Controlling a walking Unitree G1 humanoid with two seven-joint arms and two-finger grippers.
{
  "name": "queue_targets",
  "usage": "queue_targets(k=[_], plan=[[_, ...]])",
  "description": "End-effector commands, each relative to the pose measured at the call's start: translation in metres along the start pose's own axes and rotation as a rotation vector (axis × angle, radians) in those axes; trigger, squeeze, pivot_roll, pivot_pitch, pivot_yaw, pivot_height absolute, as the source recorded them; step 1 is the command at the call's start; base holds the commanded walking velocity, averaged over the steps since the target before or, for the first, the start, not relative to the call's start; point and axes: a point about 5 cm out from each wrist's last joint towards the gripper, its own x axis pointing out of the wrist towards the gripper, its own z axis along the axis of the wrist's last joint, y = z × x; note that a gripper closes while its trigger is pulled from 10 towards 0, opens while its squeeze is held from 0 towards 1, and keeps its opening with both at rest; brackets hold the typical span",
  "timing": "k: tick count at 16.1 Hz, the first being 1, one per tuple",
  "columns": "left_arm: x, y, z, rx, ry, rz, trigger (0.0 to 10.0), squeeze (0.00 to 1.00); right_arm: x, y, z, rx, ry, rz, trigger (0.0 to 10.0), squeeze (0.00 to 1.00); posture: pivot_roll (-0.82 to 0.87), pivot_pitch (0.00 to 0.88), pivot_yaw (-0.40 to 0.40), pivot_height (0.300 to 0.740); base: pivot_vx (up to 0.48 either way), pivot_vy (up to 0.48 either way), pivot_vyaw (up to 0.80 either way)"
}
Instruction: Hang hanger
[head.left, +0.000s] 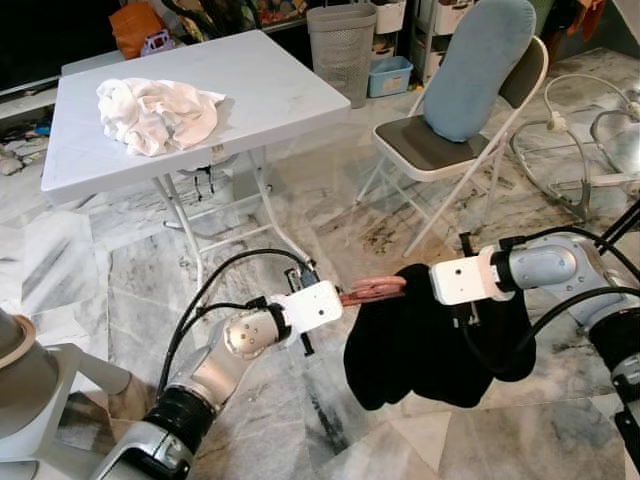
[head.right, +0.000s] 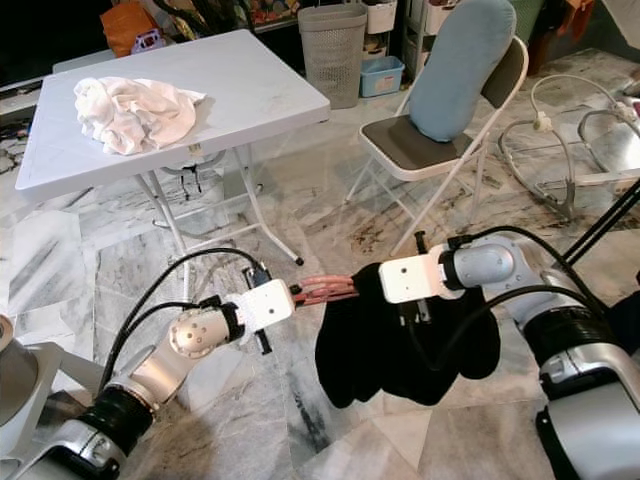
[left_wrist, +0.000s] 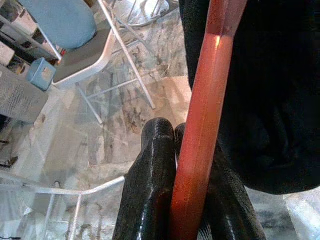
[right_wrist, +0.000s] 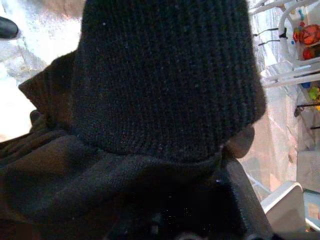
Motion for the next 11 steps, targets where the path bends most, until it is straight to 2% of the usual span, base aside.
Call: queue_targets(k=[1, 2, 3, 5, 8, 9, 11], plan=[[-0.003, 0.004, -0.004, -0.032, -0.003, 0.02, 0.0, 0.0, -0.004, -0.016, 0.011, -0.03, -0.056, -0.051, 10.0, 0.0, -0.13, 0.04, 0.064, 0.74, 0.0, 0.0, 0.0], [-0.004, 0.004, -0.005, -0.047, -0.009, 0.027, 0.0, 0.0, -0.003, -0.016, 0.012, -0.018, -0.069, -0.047, 10.0, 0.45, -0.13, 0.04, 0.064, 0.74, 0.0, 0.0, 0.0], [-0.004, 0.005, -0.004, -0.052, -0.017, 0.038, 0.0, 0.0, -0.003, -0.017, 0.012, -0.017, -0.072, -0.041, 10.0, 1.0, -0.13, 0.031, 0.062, 0.74, 0.0, 0.0, 0.0], [-0.005, 0.008, -0.004, -0.092, -0.032, 0.071, 0.0, 0.0, -0.003, -0.02, 0.014, -0.012, -0.082, -0.054, 10.0, 1.0, -0.13, 0.029, 0.061, 0.74, 0.0, 0.0, 0.0], [-0.008, 0.001, -0.011, -0.142, -0.03, 0.084, 0.0, 0.0, -0.006, -0.03, 0.015, -0.041, -0.071, -0.118, 10.0, 1.0, -0.14, 0.025, 0.057, 0.74, 0.0, 0.0, 0.0], [-0.009, 0.001, -0.013, -0.199, -0.032, 0.128, 0.0, 0.0, -0.007, -0.034, 0.018, -0.05, -0.076, -0.144, 10.0, 1.0, -0.13, 0.022, 0.055, 0.74, 0.0, 0.0, 0.0], [-0.011, 0.003, -0.014, -0.239, -0.033, 0.165, 0.0, 0.0, -0.006, -0.036, 0.018, -0.051, -0.077, -0.154, 10.0, 1.0, -0.13, 0.021, 0.053, 0.74, 0.0, 0.0, 0.0]])
